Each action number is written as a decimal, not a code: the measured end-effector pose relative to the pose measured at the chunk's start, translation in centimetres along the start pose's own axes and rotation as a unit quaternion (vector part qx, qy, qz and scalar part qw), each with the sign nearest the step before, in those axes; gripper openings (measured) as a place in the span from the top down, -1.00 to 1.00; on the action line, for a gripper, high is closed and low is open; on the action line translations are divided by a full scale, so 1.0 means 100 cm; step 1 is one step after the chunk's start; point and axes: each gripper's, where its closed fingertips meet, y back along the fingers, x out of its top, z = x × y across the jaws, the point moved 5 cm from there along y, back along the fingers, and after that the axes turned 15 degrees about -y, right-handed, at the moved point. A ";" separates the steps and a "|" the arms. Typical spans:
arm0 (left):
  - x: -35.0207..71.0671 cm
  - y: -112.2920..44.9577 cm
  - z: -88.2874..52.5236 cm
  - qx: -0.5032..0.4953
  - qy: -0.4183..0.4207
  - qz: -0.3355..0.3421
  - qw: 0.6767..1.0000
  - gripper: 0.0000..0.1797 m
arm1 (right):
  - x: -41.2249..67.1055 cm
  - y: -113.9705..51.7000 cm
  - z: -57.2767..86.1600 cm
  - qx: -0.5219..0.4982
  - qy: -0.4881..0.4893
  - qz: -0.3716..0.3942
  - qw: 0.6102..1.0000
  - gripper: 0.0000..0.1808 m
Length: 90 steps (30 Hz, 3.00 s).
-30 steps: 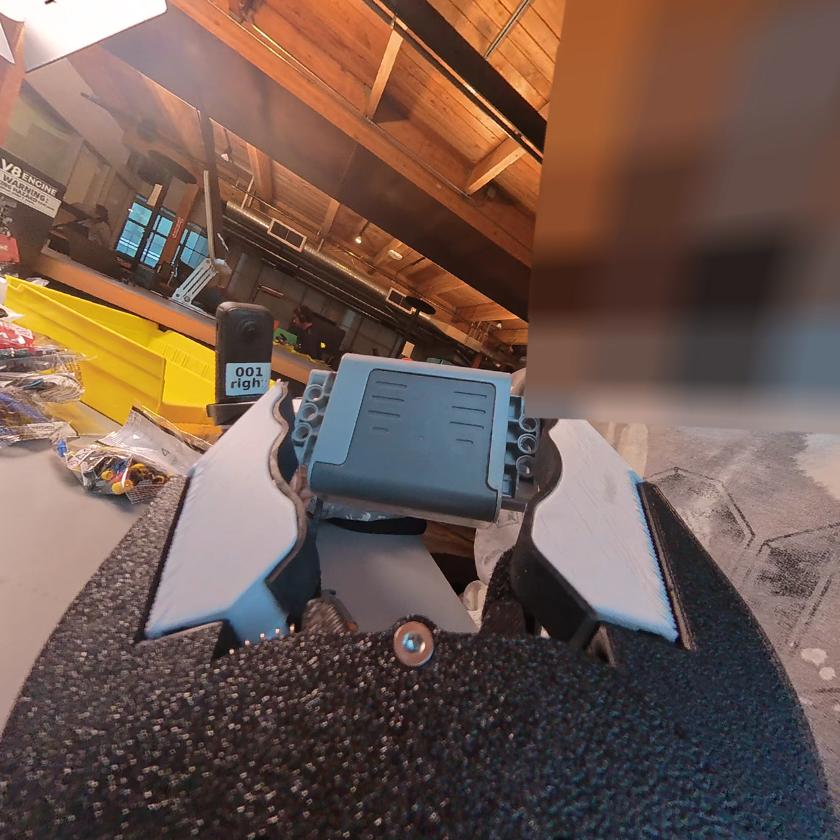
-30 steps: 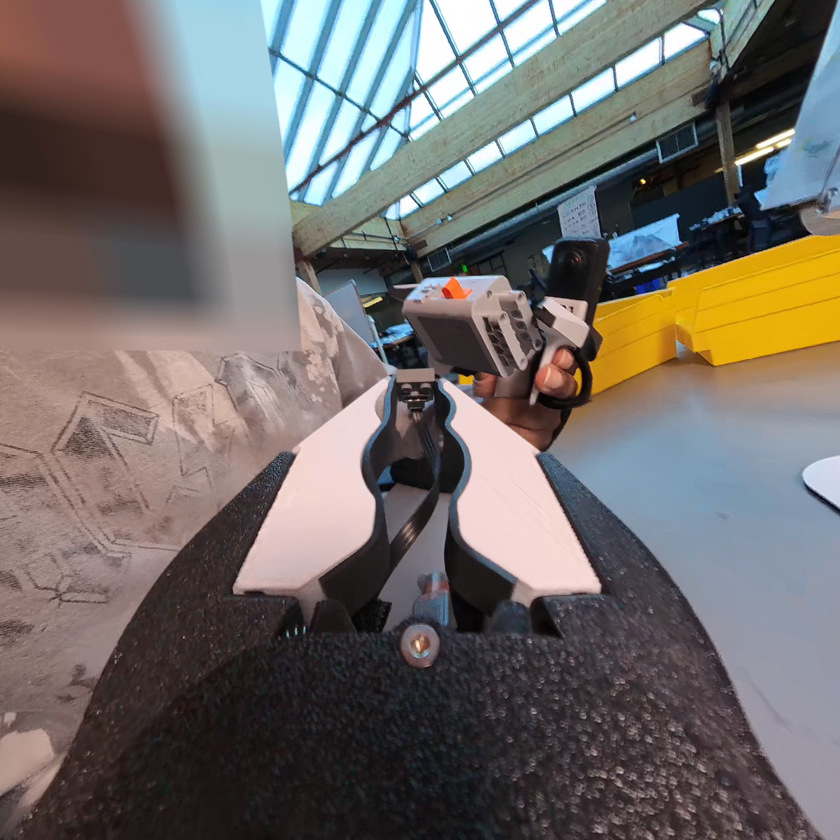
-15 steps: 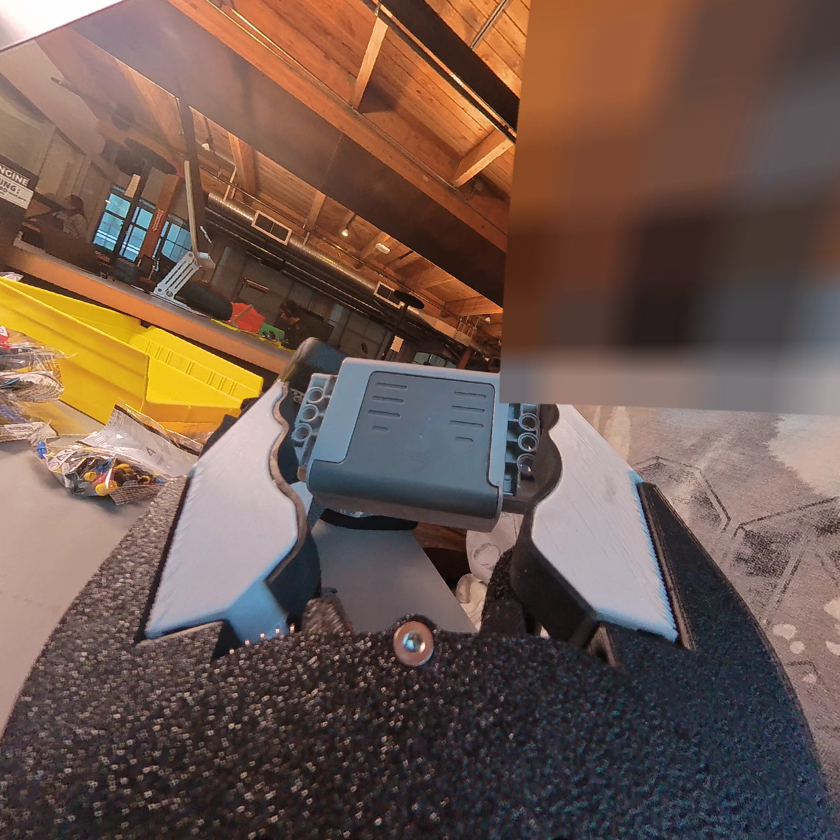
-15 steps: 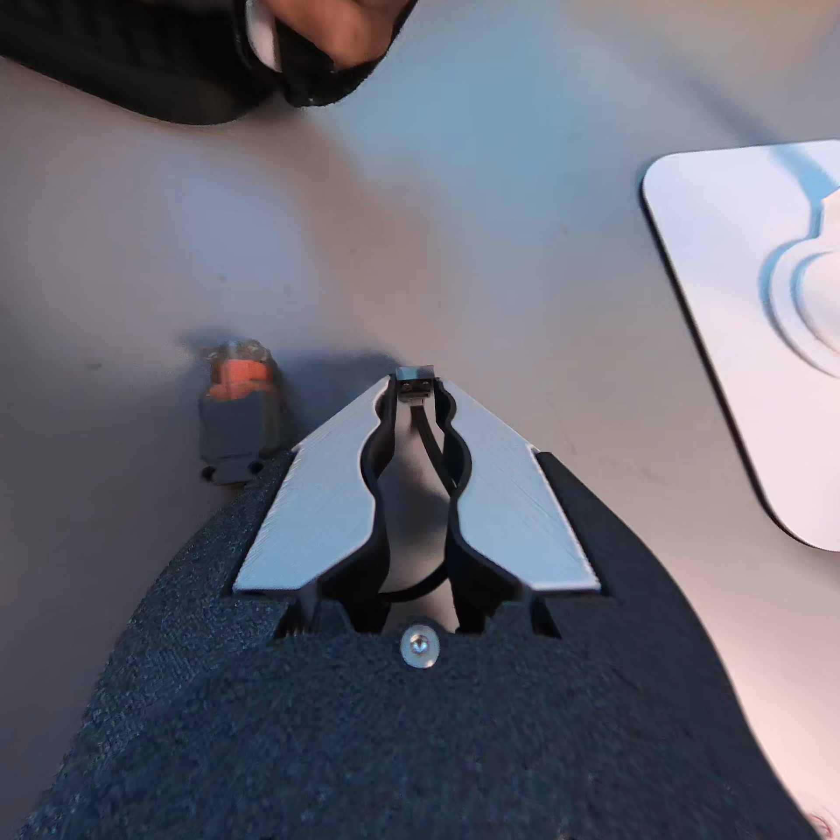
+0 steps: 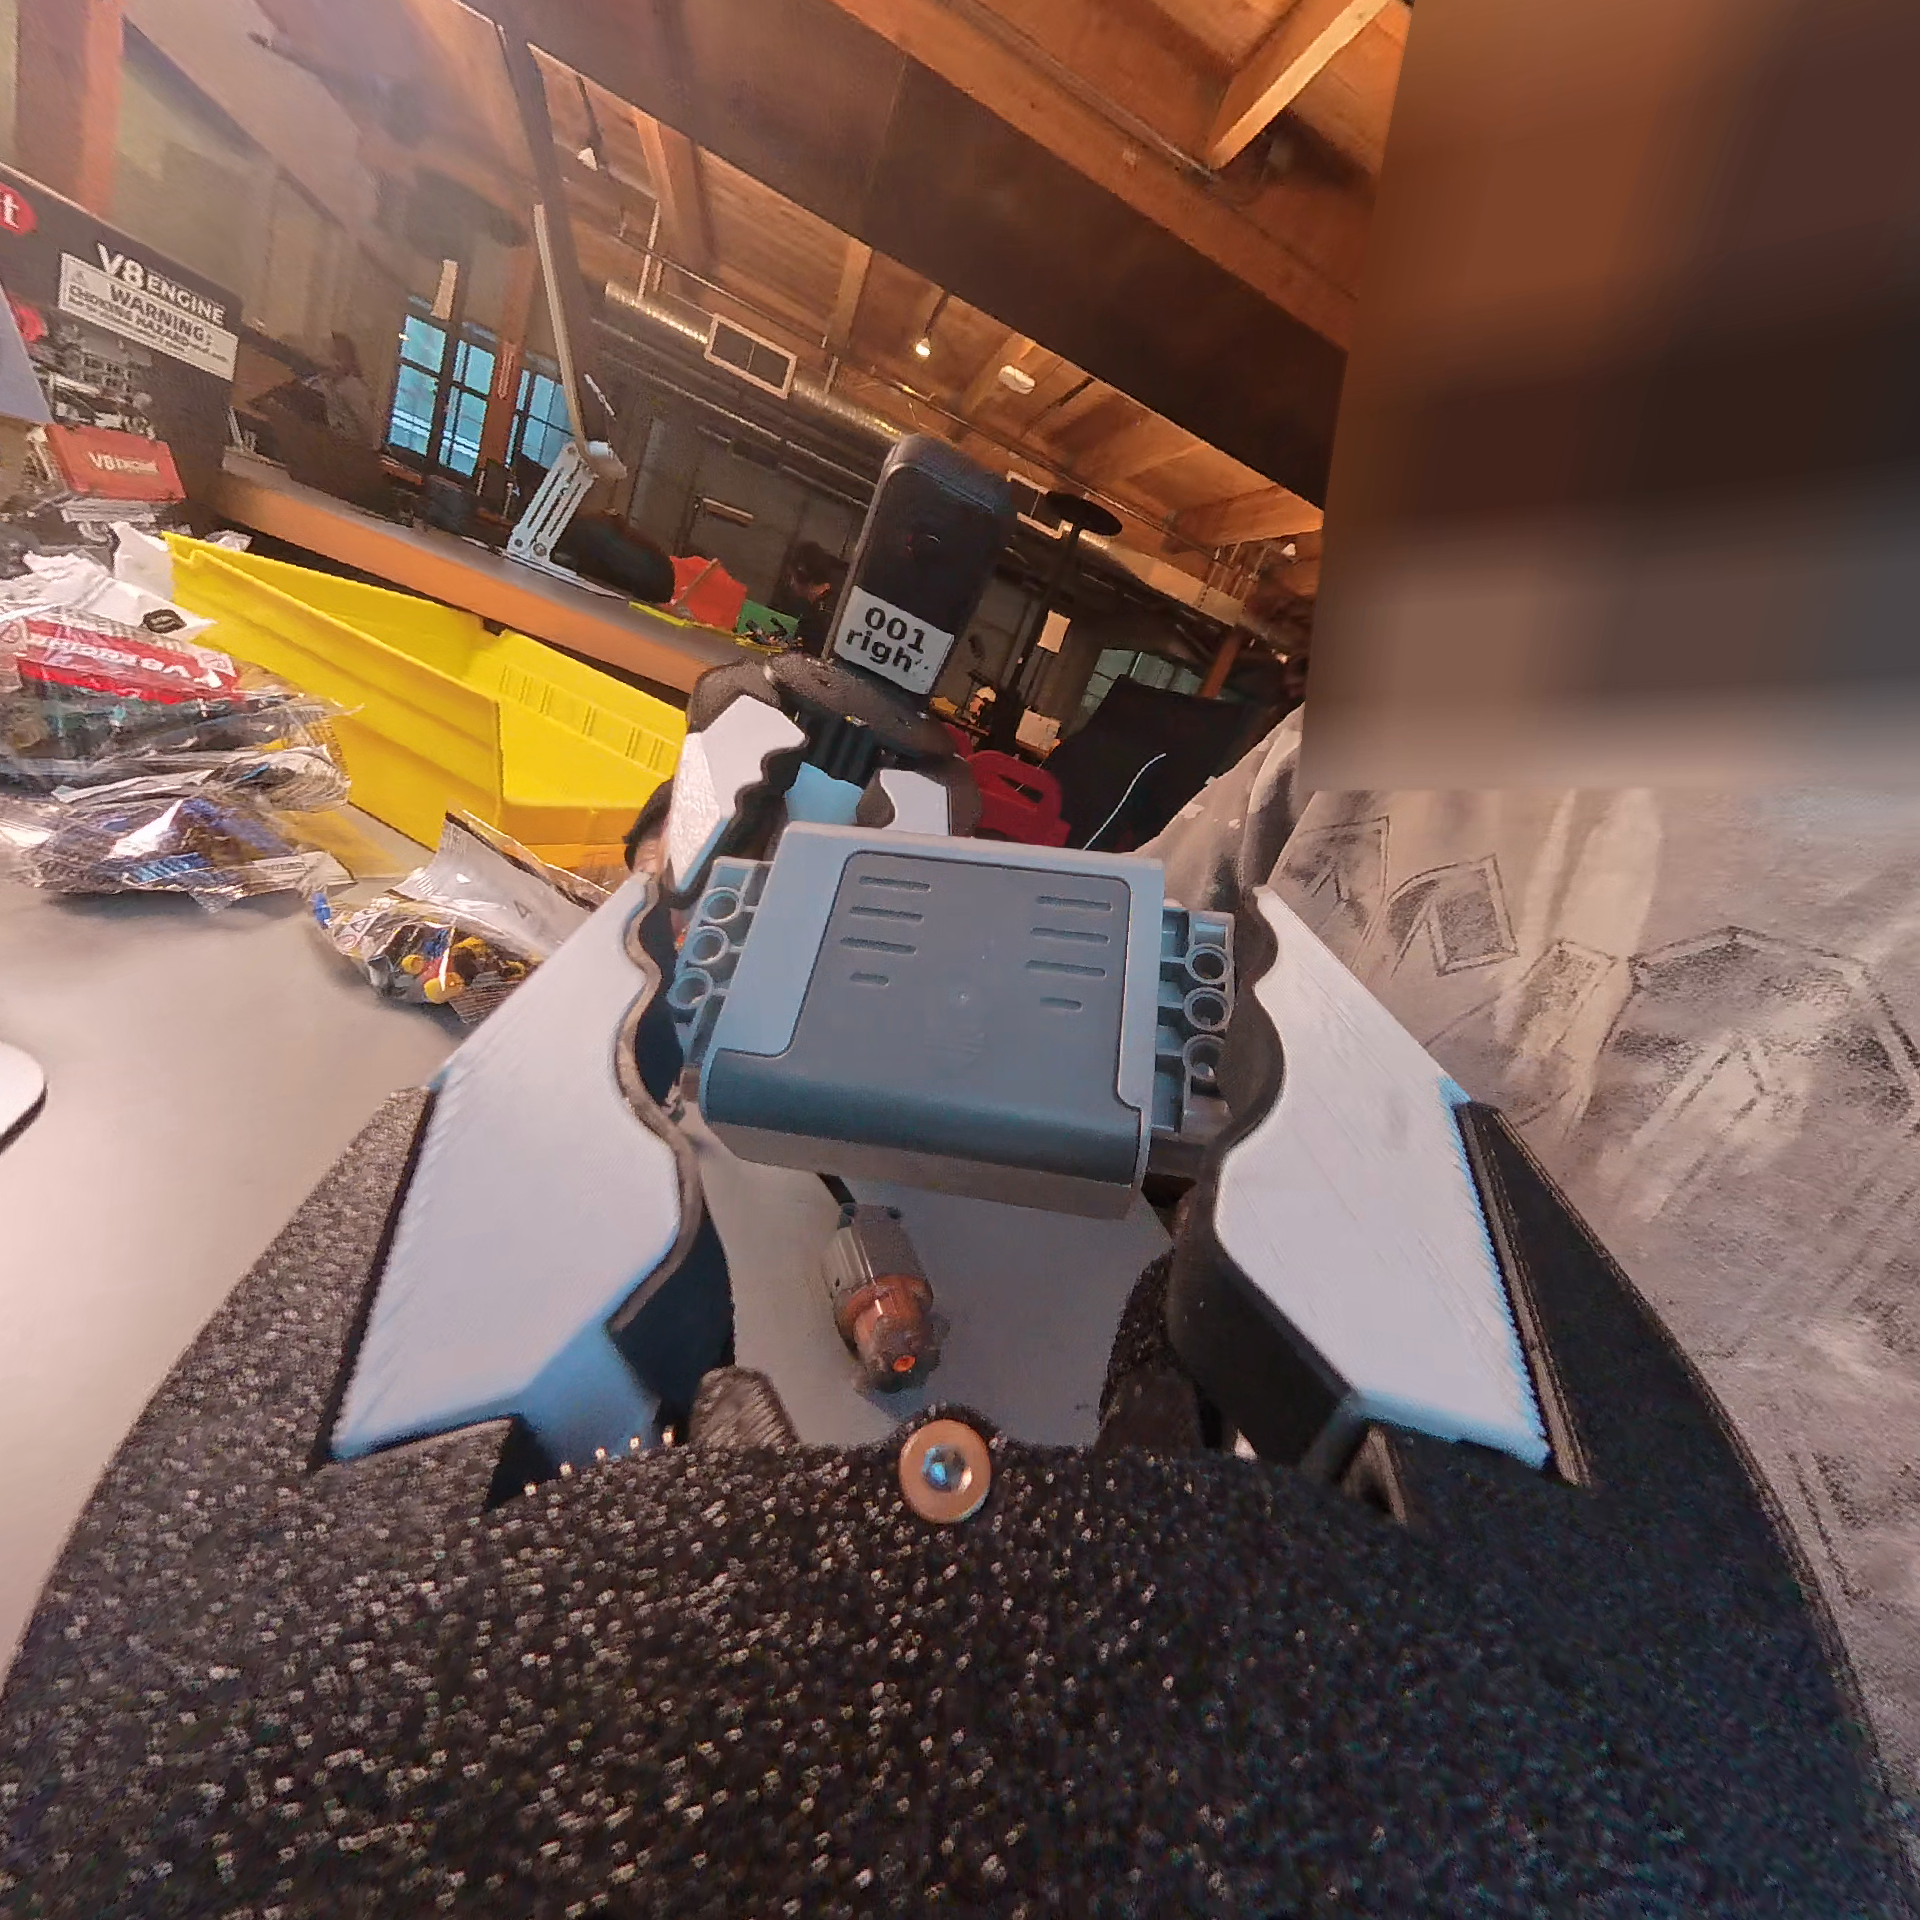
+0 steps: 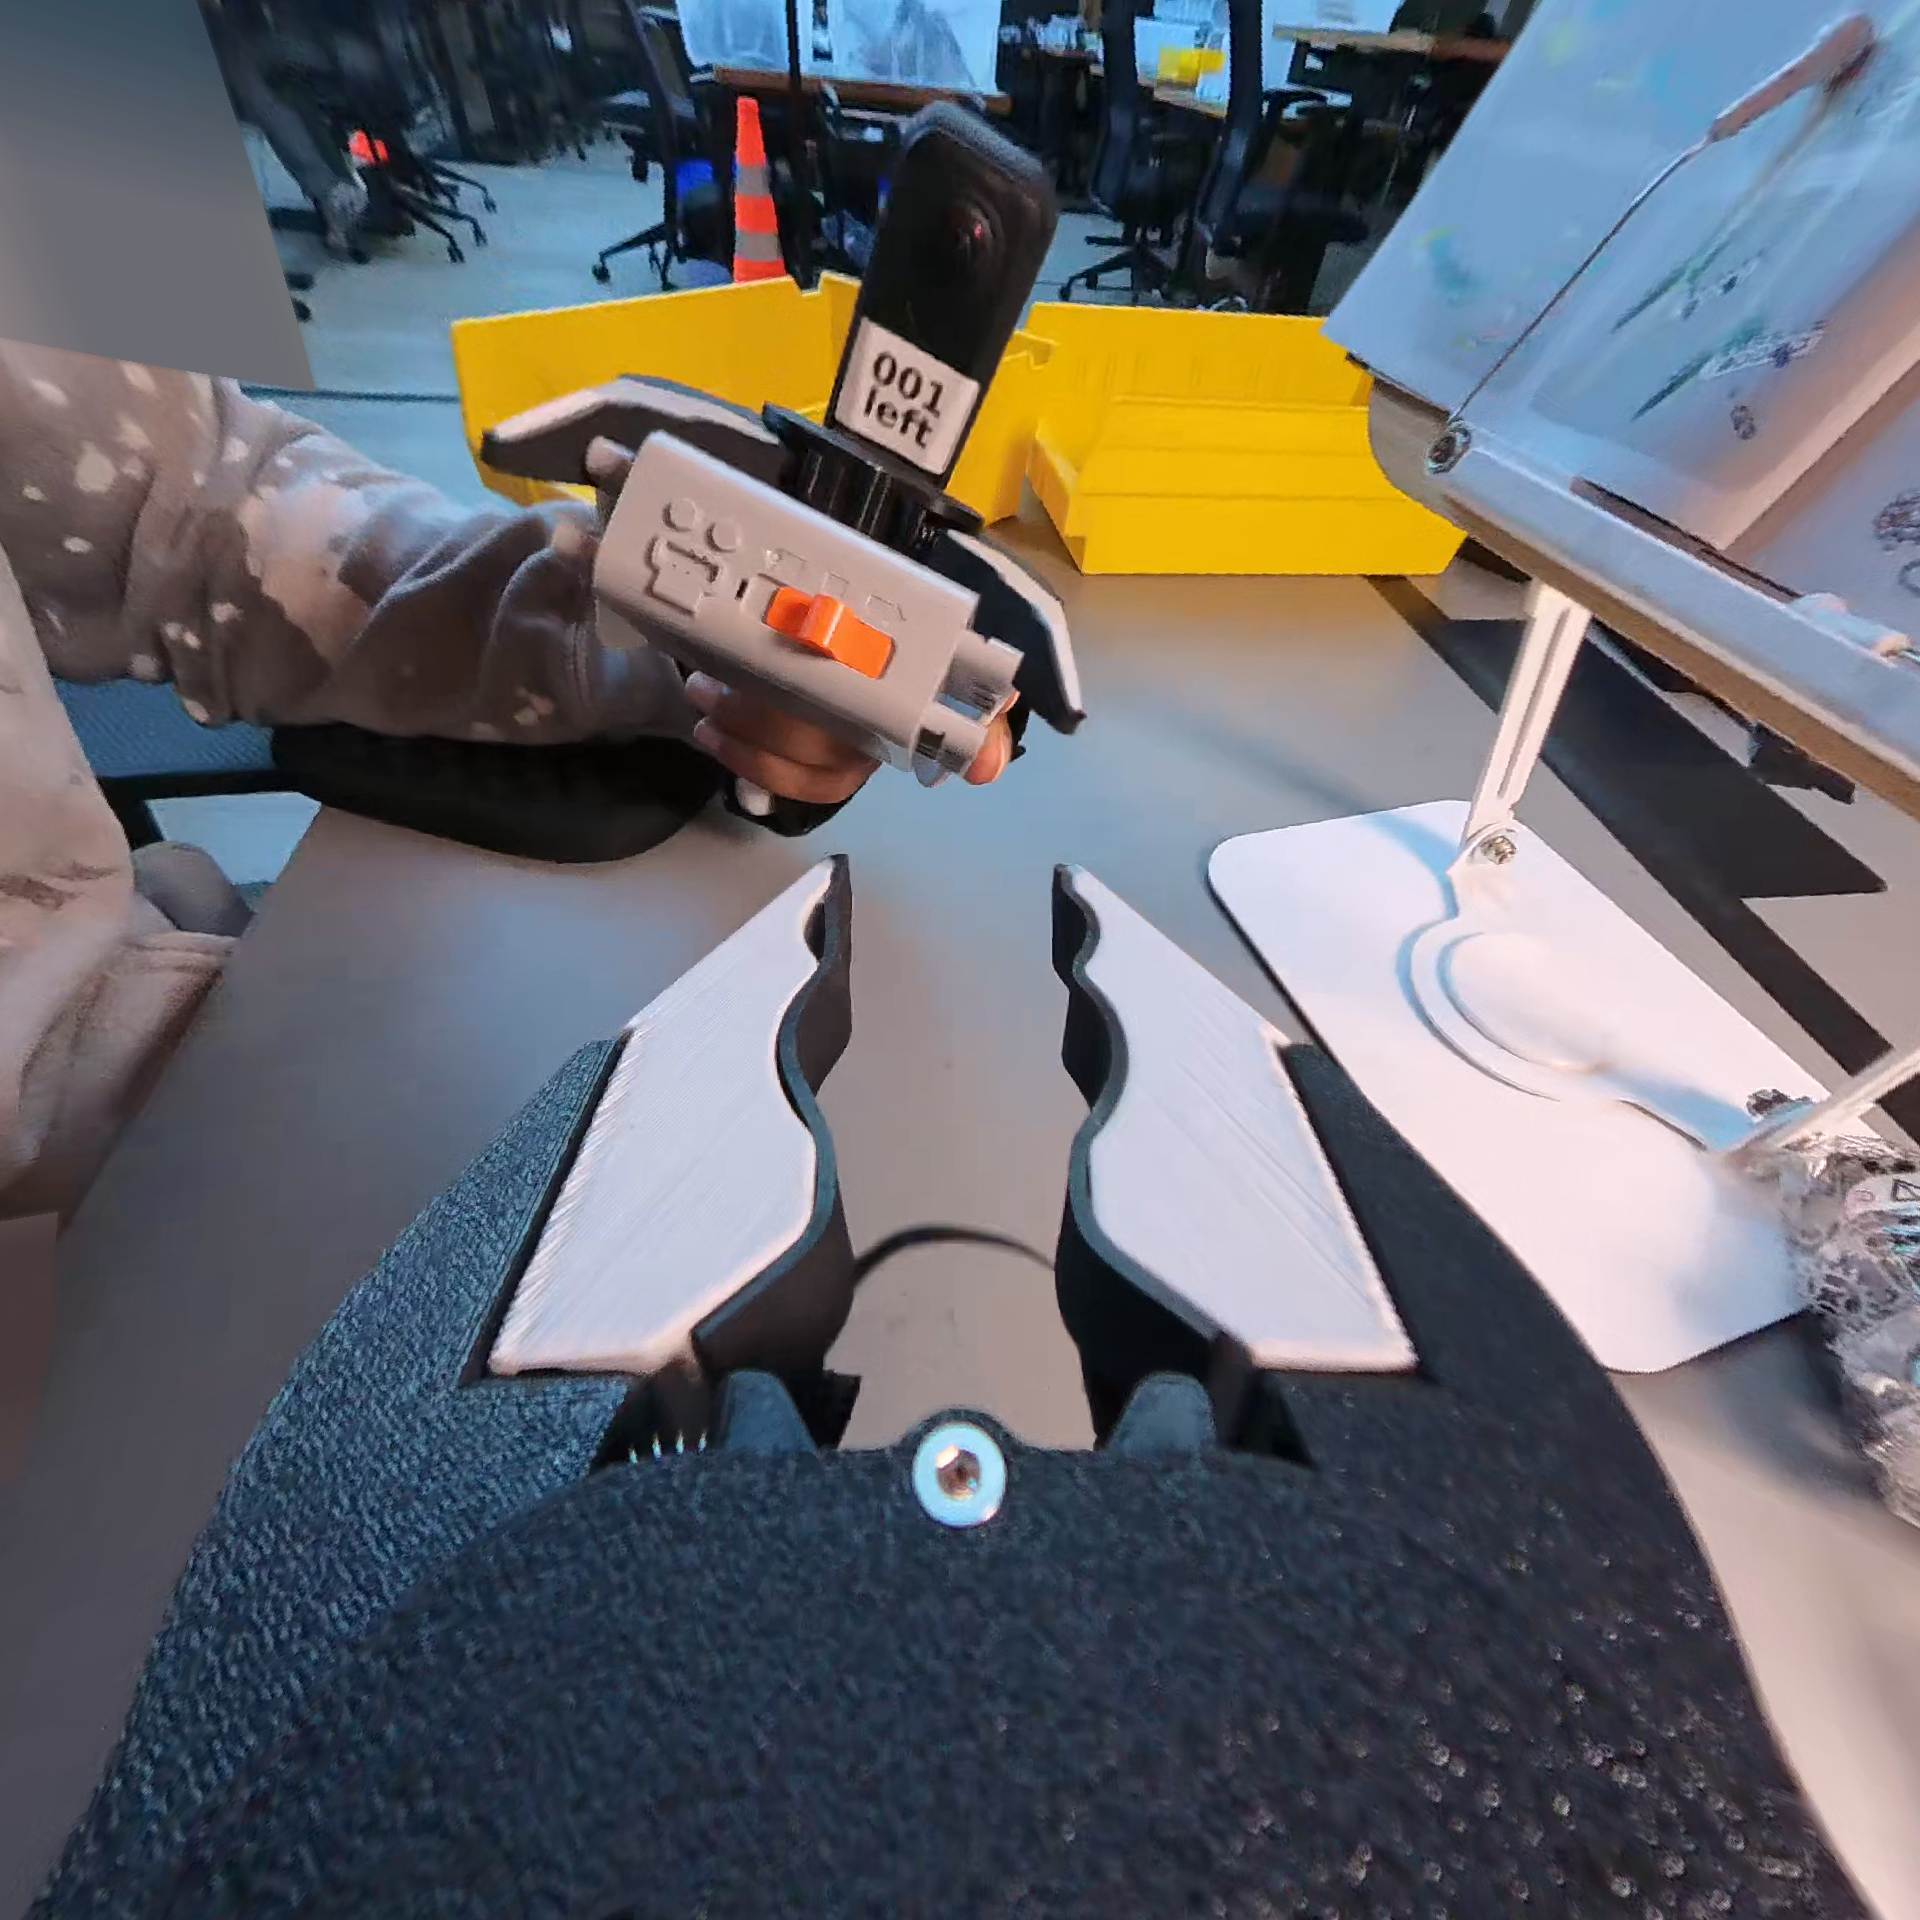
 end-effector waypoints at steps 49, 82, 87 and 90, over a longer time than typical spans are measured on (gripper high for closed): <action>-0.063 0.002 -0.020 0.117 -0.165 -0.319 0.926 -0.14 | -0.031 -0.028 0.003 -0.005 -0.035 -0.027 0.999 0.93; -0.092 0.070 -0.010 0.122 -0.053 -0.508 0.851 0.25 | -0.044 -0.046 0.021 -0.118 -0.049 -0.182 0.975 0.49; -0.082 0.073 -0.026 0.185 -0.092 -0.485 0.850 0.21 | -0.051 -0.070 0.006 -0.102 0.004 -0.240 0.965 0.20; -0.083 0.067 -0.029 0.189 -0.107 -0.472 0.855 0.16 | -0.057 -0.084 0.005 -0.095 0.035 -0.268 0.958 0.19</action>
